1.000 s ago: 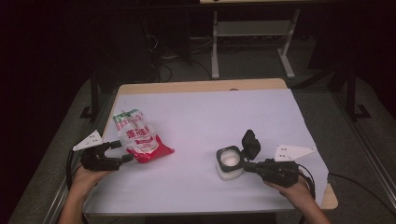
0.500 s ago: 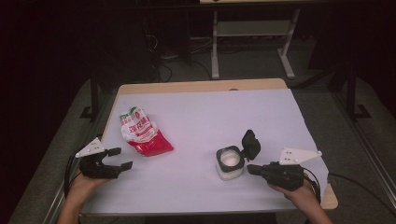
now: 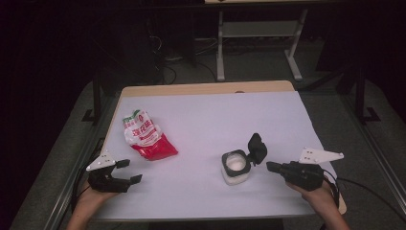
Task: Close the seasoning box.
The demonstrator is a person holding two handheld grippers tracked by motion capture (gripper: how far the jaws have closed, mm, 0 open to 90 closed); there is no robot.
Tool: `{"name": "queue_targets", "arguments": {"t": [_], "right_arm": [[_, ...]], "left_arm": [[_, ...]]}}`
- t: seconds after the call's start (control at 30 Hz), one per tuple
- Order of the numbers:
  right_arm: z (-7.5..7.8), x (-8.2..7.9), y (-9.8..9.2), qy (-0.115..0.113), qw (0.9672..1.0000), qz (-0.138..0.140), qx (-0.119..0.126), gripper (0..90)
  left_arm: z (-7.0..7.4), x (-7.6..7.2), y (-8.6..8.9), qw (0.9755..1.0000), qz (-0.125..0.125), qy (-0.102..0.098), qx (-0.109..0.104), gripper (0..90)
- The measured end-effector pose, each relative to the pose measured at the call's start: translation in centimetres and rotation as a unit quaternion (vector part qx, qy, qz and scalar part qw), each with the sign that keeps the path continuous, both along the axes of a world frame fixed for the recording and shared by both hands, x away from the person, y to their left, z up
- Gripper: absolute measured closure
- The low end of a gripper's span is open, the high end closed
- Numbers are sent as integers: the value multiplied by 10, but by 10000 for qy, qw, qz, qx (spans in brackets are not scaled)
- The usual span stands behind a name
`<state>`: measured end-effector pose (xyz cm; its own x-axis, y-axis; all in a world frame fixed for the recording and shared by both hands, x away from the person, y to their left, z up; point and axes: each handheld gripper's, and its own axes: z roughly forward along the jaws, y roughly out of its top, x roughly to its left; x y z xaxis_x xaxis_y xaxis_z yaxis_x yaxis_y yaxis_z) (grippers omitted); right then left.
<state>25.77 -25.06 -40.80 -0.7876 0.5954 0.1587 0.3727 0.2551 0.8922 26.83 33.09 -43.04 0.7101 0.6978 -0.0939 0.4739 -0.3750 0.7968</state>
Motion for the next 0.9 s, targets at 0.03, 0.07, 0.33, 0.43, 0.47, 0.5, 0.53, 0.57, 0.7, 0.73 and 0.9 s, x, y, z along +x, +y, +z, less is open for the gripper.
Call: {"name": "queue_targets", "arguments": {"t": [0.03,0.07,0.33,0.43,0.47,0.5,0.53,0.57,0.7,0.73,0.9], "right_arm": [[0,2,0,-1,10000,-17,22,900],[1,4,0,3,10000,-39,47,900],[12,33,12,-25,9995,-108,280,900],[17,33,22,-94,9994,-46,329,900],[18,33,25,-130,9995,-33,300,900],[19,32,27,-128,9994,-5,331,900],[19,32,29,-154,9993,53,348,900],[19,31,32,-130,9993,95,351,900],[16,30,40,-71,9990,284,326,900],[15,30,42,-80,9990,303,313,900],[15,29,46,-113,9989,386,245,900]], "left_arm": [[0,0,0,10000,11,3,13,184],[-1,1,0,10000,16,0,4,184],[-2,1,-4,10000,5,30,-9,165],[-2,2,-5,10000,-22,27,-22,162],[-2,2,-5,10000,-20,18,-18,162],[-3,2,-6,10000,-23,34,-42,162],[-3,2,-7,10000,-42,48,-47,162],[-3,3,-7,10000,-58,44,-8,162],[-5,2,-9,10000,-49,74,-39,162],[-4,2,-10,10000,-48,62,-31,162],[-3,1,-10,10000,-39,3,-52,162]]}}
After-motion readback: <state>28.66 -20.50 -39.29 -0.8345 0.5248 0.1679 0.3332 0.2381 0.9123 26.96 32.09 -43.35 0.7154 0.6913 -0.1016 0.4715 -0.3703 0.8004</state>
